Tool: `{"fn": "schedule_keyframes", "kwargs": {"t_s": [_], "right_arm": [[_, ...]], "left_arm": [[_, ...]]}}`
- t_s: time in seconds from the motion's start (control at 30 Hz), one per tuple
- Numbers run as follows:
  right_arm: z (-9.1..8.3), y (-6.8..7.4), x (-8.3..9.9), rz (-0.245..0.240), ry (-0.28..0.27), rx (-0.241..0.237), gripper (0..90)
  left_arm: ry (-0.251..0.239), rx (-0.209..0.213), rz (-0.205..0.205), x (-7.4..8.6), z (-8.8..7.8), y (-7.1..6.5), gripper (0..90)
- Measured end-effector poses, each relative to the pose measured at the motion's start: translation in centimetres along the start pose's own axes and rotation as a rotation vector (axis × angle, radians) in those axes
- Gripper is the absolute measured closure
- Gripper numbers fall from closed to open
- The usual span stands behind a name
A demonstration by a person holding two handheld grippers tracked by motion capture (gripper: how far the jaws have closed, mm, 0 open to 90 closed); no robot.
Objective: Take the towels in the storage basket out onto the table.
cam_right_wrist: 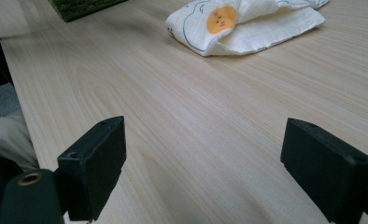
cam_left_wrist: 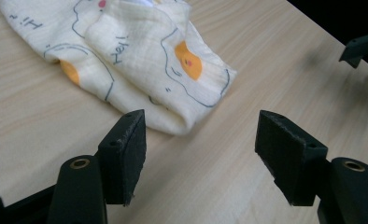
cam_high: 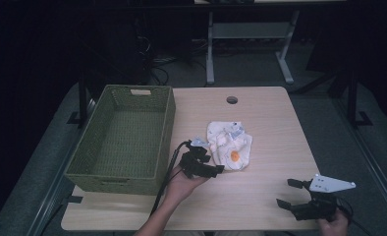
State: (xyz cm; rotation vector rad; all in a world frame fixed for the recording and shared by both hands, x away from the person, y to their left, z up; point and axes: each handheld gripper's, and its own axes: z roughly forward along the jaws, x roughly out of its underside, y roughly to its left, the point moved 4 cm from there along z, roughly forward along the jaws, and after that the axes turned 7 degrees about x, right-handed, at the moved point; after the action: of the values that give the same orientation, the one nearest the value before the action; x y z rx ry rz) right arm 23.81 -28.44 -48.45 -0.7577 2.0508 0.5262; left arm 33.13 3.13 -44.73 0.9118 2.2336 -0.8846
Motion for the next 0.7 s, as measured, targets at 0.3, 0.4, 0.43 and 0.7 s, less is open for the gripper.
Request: {"fn": "schedule_keyframes", "kwargs": {"t_s": [0.3, 0.4, 0.43, 0.7], "right_arm": [[0.0, 0.0, 0.1, -0.002, 0.004, 0.001, 13.8], [0.0, 0.1, 0.1, -0.003, 0.008, 0.003, 13.8], [0.0, 0.1, 0.1, -0.002, 0.008, 0.003, 13.8], [0.1, 0.2, 0.2, -0.008, 0.020, 0.006, 13.8]], "left_arm": [[0.008, -0.008, 0.035, 1.9, -0.7, -0.7, 32.2], [-0.012, -0.019, 0.048, 2.8, -1.1, -0.8, 32.5], [-0.015, -0.014, 0.041, 3.2, -1.2, -0.8, 32.3], [-0.045, -0.015, 0.060, 4.9, -2.0, -1.3, 30.5]]}}
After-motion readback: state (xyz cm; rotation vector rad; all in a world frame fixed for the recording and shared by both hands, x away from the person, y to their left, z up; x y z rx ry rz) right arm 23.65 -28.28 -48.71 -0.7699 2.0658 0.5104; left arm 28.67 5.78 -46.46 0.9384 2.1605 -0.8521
